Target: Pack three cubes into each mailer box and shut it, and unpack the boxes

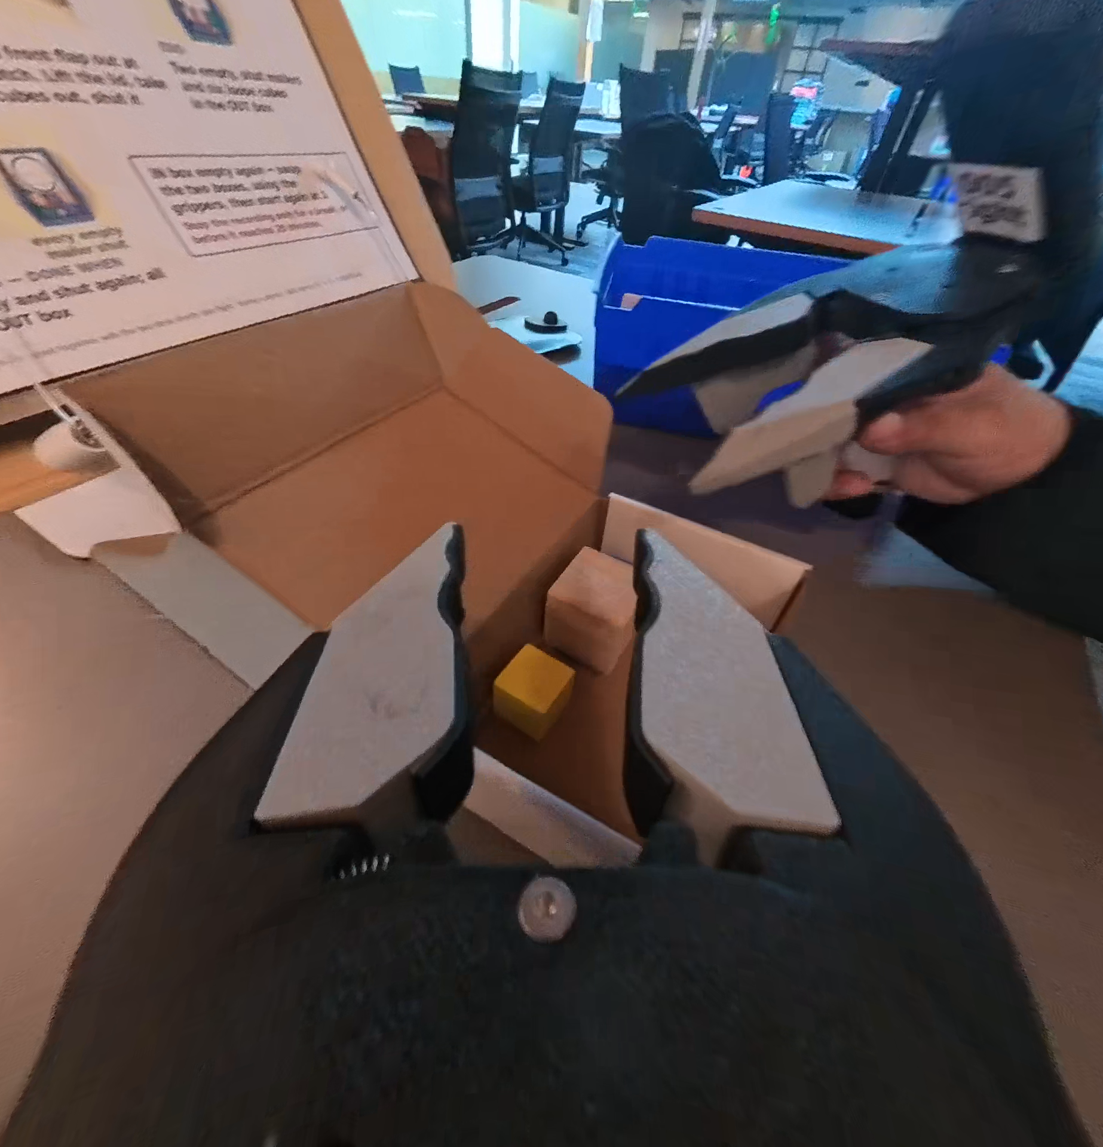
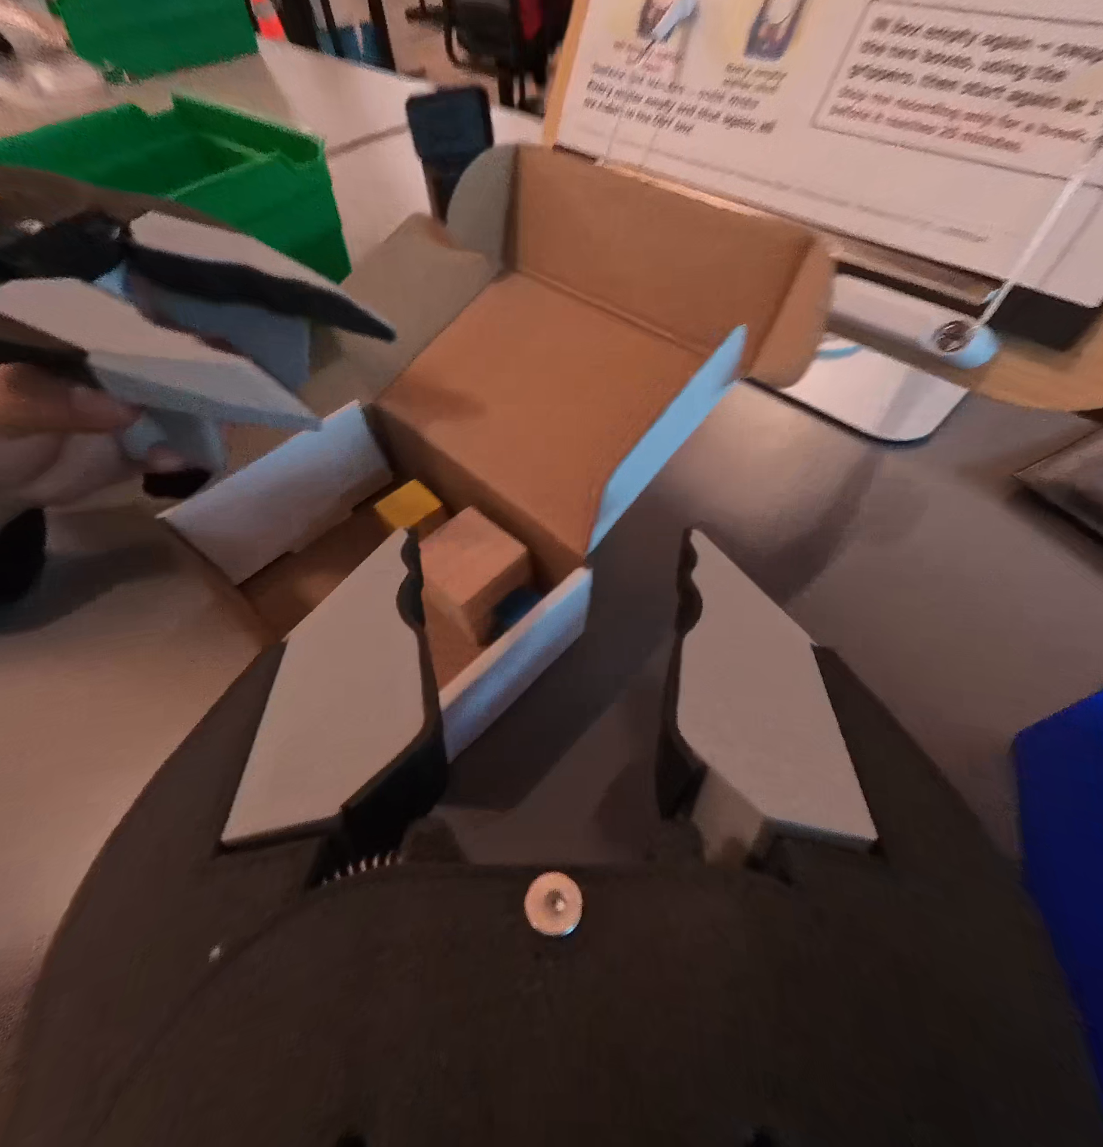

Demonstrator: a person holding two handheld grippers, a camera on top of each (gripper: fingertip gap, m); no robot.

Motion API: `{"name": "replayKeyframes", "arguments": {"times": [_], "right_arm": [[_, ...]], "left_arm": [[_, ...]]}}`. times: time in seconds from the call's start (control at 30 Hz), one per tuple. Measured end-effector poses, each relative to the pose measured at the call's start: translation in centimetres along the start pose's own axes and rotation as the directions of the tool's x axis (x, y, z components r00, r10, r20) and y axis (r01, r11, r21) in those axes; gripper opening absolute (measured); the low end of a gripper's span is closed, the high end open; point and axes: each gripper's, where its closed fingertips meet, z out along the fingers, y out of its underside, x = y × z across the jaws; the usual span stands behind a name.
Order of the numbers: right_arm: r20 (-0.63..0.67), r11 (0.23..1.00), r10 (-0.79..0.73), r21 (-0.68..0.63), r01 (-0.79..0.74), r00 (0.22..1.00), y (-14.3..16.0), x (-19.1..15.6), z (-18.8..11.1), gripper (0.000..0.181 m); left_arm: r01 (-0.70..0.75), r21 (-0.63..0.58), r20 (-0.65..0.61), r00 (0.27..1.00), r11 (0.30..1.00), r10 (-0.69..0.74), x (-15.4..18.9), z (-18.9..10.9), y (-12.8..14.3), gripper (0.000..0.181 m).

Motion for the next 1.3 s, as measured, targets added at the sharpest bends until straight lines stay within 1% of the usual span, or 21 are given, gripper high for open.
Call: {"name": "replayKeyframes", "arguments": {"times": [0.13,0.2,0.23,0.3,0.33,0.4,0.5,0.57,0.6,0.7,0.8,0.83,0.9,1.0,1.1,1.17,1.2,1.27,1.3], "right_arm": [[-0.014,0.987,-0.021,-0.161,0.019,1.000,1.1,-3.0,0.3,0.071],[-0.010,0.977,-0.027,-0.211,0.024,1.000,1.1,-4.3,0.7,0.067],[-0.008,0.972,-0.033,-0.233,0.030,0.999,1.1,-4.9,1.0,0.062],[-0.028,0.958,-0.068,-0.282,0.057,0.997,1.3,-5.3,1.8,0.054],[-0.055,0.944,-0.096,-0.321,0.074,0.994,1.7,-5.0,2.2,0.050],[-0.101,0.900,-0.146,-0.426,0.090,0.984,2.9,-4.3,2.9,0.051],[-0.071,0.833,-0.194,-0.538,0.126,0.978,4.2,-5.1,3.5,0.050],[-0.090,0.820,-0.202,-0.560,0.118,0.975,4.3,-4.9,3.7,0.049],[-0.108,0.816,-0.187,-0.570,0.093,0.976,4.4,-4.7,3.7,0.052],[-0.132,0.781,-0.145,-0.624,0.031,0.980,5.4,-4.0,4.1,0.061],[-0.138,0.728,-0.227,-0.682,0.074,0.964,6.3,-2.9,4.7,0.060],[-0.130,0.729,-0.243,-0.678,0.093,0.961,6.2,-2.9,4.9,0.060],[-0.111,0.740,-0.221,-0.667,0.093,0.969,5.8,-3.3,5.0,0.052],[-0.031,0.744,-0.192,-0.656,0.125,0.981,5.6,-4.7,4.5,0.047],[-0.016,0.735,-0.208,-0.662,0.146,0.978,5.5,-4.7,4.1,0.053],[-0.002,0.748,-0.223,-0.641,0.170,0.975,5.2,-4.5,4.5,0.060],[0.021,0.752,-0.244,-0.627,0.203,0.970,5.1,-4.6,4.9,0.061],[0.082,0.728,-0.272,-0.635,0.260,0.959,5.7,-5.1,5.0,0.067],[0.094,0.707,-0.284,-0.651,0.274,0.954,5.9,-5.1,4.7,0.061]], "left_arm": [[0.025,-0.013,-0.003,1.000,1.000,-0.025,0.0,0.1,0.3,0.051],[0.042,-0.038,0.007,0.999,0.998,-0.041,-0.2,0.2,0.7,0.050],[0.050,-0.048,0.014,0.999,0.998,-0.050,-0.3,0.3,0.9,0.048],[0.074,-0.050,0.015,0.997,0.996,-0.073,-0.4,0.3,1.0,0.041],[0.093,-0.047,0.022,0.995,0.995,-0.092,-0.7,0.3,1.0,0.037],[0.122,-0.050,0.021,0.992,0.991,-0.122,-1.0,0.2,1.1,0.037],[0.157,-0.024,0.018,0.988,0.987,-0.156,-1.3,0.0,0.9,0.036],[0.162,0.012,0.030,0.986,0.987,-0.163,-1.5,-0.2,0.4,0.033],[0.158,0.017,0.040,0.987,0.987,-0.159,-1.7,-0.2,0.4,0.030],[0.166,-0.027,0.030,0.986,0.986,-0.166,-1.4,0.2,1.2,0.029],[0.163,-0.046,0.007,0.987,0.986,-0.163,-0.7,0.6,1.5,0.031],[0.151,-0.048,0.005,0.989,0.987,-0.151,-0.6,0.6,1.5,0.031],[0.141,-0.054,0.002,0.990,0.989,-0.141,-0.5,0.6,1.5,0.031],[0.162,-0.046,-0.006,0.987,0.986,-0.162,-0.5,0.6,1.4,0.031],[0.189,-0.034,-0.023,0.982,0.981,-0.190,-0.5,0.6,1.3,0.031],[0.202,-0.030,-0.033,0.979,0.979,-0.203,-0.5,0.5,1.3,0.030],[0.208,-0.029,-0.037,0.977,0.978,-0.209,-0.5,0.5,1.2,0.030],[0.213,-0.029,-0.042,0.976,0.977,-0.214,-0.5,0.5,1.2,0.031],[0.211,-0.029,-0.042,0.976,0.977,-0.212,-0.5,0.5,1.2,0.030]]}}
